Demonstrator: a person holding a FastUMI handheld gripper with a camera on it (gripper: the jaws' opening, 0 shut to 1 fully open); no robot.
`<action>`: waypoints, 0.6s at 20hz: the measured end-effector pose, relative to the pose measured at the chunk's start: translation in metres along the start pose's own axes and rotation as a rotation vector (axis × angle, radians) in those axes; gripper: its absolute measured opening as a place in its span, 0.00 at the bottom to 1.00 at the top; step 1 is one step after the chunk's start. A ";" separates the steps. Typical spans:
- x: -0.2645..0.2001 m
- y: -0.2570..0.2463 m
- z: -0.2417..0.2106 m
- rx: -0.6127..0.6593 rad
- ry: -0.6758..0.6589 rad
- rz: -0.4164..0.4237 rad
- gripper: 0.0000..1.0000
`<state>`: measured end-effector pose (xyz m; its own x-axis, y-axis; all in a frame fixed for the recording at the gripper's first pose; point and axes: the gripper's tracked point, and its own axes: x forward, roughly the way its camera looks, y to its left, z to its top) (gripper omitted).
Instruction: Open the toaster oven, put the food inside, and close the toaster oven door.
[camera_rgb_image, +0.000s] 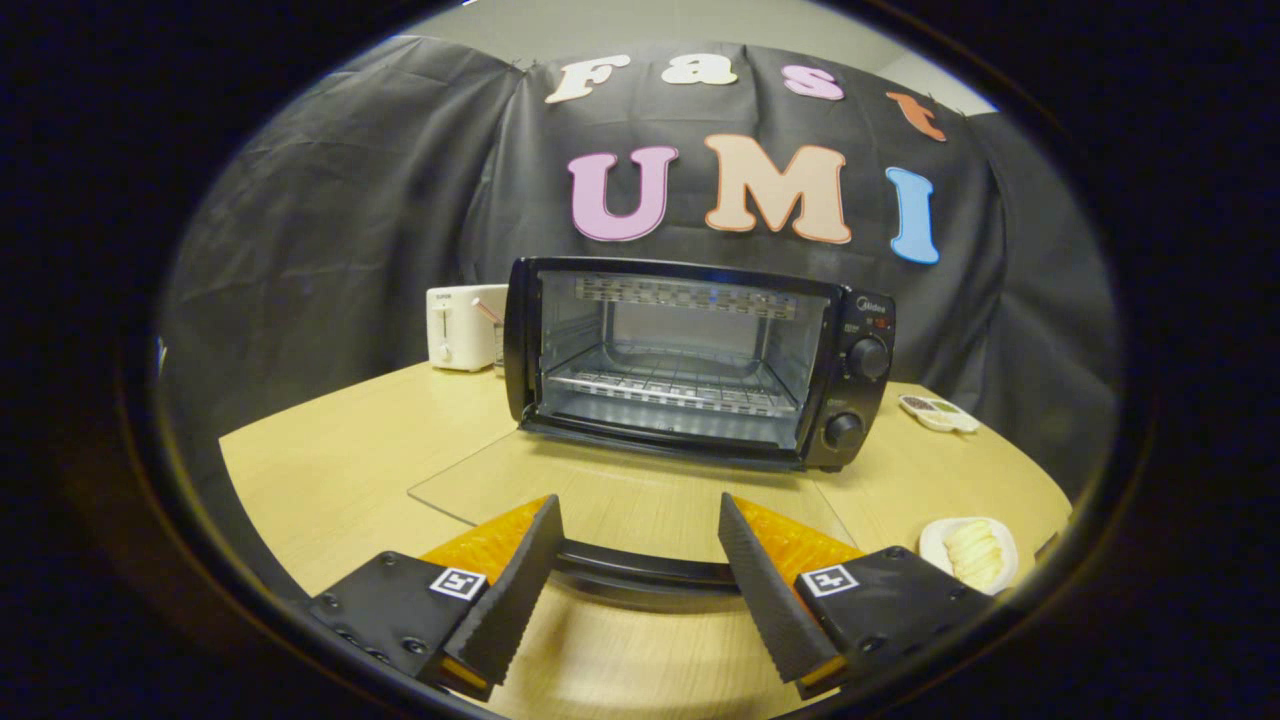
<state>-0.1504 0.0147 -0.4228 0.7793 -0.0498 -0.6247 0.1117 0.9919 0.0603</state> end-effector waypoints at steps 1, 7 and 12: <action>0.000 0.000 0.000 0.007 0.010 0.005 0.98; -0.010 -0.016 0.014 0.027 0.000 -0.009 0.98; -0.027 -0.067 0.038 0.031 -0.053 -0.113 0.98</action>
<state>-0.1557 -0.0547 -0.3803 0.7918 -0.1680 -0.5872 0.2192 0.9755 0.0165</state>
